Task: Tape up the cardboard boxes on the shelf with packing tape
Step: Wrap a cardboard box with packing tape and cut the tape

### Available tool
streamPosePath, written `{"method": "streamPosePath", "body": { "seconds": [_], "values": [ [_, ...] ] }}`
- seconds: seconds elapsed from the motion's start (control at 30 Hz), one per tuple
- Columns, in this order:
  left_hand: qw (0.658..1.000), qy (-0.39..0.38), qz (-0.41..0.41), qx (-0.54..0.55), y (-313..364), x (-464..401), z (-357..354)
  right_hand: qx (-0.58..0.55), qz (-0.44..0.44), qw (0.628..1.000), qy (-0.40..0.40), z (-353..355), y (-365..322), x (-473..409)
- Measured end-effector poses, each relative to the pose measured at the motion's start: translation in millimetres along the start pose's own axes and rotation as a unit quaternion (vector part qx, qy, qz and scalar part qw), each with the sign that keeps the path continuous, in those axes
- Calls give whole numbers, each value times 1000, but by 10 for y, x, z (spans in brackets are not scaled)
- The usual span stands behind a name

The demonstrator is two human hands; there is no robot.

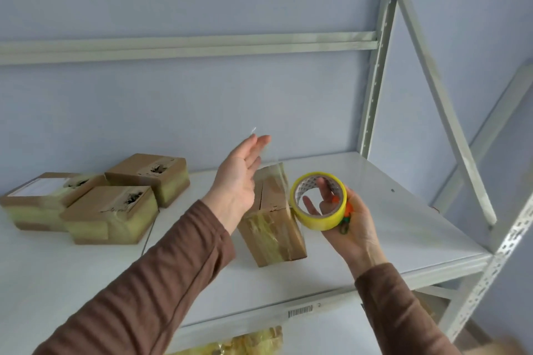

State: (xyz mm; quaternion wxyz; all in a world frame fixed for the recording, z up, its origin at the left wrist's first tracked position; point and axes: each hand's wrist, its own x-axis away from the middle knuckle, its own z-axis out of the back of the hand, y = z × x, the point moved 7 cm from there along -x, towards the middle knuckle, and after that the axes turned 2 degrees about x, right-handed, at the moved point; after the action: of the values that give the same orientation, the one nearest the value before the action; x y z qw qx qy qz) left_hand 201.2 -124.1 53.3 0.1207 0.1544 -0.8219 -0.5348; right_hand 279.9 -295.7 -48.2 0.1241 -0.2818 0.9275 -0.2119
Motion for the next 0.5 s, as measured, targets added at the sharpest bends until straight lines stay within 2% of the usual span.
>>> {"method": "streamPosePath", "body": {
  "seconds": [0.13, 0.27, 0.33, 0.5],
  "values": [
    [998, -10, 41, -46, -104, -73, 25, -9, -20, 1000, 12, 94, 2, 58],
    [997, -29, -12, -68, -387, -104, -229, -5, -21, 998, 61, 212, 49, 141],
    [997, -30, -14, -76, -484, -141, -342, 8, 6, 997, 76, 244, -32, 167],
    [996, 58, -53, -33, -566, -213, -279, -16, 122, 990, 66, 175, -505, 288]
  ]
}}
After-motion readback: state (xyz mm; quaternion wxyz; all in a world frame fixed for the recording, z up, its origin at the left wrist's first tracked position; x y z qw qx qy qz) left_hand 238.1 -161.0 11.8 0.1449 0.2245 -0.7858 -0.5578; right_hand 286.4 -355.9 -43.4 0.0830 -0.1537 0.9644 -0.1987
